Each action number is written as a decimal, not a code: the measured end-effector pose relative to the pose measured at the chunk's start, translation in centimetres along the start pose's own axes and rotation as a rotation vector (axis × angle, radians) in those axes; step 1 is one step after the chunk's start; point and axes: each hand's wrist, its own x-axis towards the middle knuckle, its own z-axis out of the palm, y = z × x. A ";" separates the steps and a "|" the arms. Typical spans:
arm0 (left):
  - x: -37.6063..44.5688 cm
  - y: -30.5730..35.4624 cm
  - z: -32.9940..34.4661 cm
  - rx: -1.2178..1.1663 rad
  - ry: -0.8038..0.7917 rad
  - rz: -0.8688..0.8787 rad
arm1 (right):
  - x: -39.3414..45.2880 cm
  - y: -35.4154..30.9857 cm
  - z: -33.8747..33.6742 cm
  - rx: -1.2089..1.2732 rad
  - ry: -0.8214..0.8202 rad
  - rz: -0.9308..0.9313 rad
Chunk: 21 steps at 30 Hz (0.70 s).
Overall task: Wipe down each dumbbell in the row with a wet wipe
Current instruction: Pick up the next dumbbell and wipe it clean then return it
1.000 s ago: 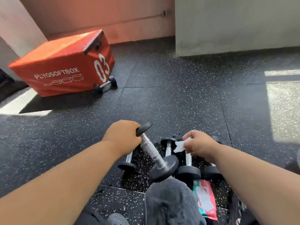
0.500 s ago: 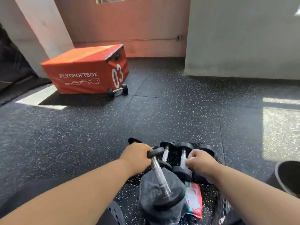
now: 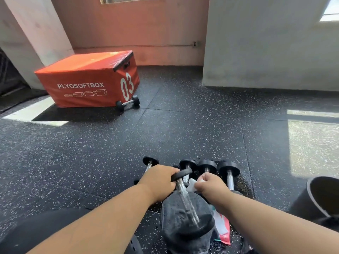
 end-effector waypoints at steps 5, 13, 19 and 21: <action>0.5 -0.2 0.1 -0.019 0.003 0.049 | 0.2 -0.9 2.5 0.156 -0.110 -0.028; 1.3 -1.5 0.1 -0.017 -0.005 0.086 | 0.4 -0.5 2.5 0.653 -0.273 0.128; 1.5 -1.0 -0.3 -0.024 -0.003 0.121 | 1.1 0.5 3.2 0.526 -0.216 0.115; 1.3 -1.1 -0.3 -0.026 -0.007 0.131 | 1.3 0.4 3.4 0.551 -0.249 0.099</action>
